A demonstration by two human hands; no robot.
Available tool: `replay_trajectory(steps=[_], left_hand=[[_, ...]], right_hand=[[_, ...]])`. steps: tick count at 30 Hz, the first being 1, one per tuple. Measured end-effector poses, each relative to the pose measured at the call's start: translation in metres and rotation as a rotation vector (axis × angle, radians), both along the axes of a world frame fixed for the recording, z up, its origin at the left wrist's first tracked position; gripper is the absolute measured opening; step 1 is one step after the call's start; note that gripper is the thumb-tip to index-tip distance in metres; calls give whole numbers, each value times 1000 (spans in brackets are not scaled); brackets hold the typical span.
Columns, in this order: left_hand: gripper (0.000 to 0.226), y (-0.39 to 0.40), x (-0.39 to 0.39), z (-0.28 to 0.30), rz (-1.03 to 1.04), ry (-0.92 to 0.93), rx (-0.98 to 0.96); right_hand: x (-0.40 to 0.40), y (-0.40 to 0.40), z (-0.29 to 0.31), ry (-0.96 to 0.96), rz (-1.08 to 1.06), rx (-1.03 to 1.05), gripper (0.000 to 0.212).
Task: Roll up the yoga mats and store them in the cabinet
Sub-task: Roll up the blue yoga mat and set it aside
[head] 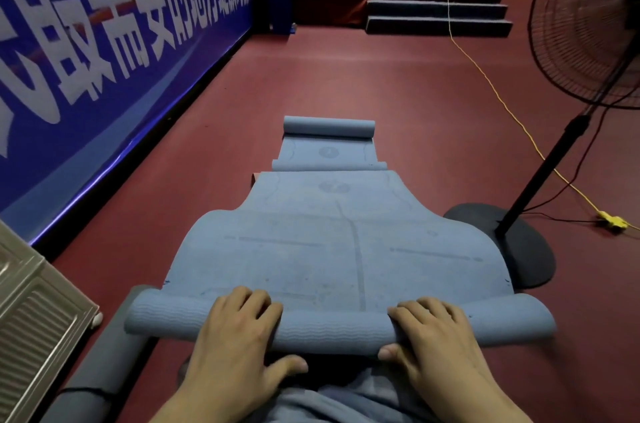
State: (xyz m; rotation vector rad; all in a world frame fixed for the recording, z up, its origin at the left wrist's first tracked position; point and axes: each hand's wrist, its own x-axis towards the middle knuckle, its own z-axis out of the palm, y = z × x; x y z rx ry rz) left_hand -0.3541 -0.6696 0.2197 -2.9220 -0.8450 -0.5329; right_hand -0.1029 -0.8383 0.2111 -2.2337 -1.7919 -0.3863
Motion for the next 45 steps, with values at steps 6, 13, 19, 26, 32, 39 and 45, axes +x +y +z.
replay_trajectory(steps=[6, 13, 19, 26, 32, 39, 45], left_hand=[[51, 5, 4, -2, -72, -45, 44], [37, 20, 10, -2, -147, -26, 60], [53, 44, 22, 19, -64, 187, -134], [70, 72, 44, 26, -46, 376, -389], [63, 78, 56, 31, -5, 444, -497], [71, 74, 55, 24, 58, 382, -393], [41, 64, 45, -4, -54, 50, 114]], right_hand=[[3, 7, 2, 62, -17, -52, 43], [5, 12, 20, 312, -74, -123, 29], [24, 24, 25, 552, -39, -223, 27], [36, 36, 30, 534, -3, -273, 41], [24, 28, 17, 292, 34, -173, 54], [19, 41, 18, 182, -35, -238, 58], [28, 58, 34, 207, -42, -410, 90]])
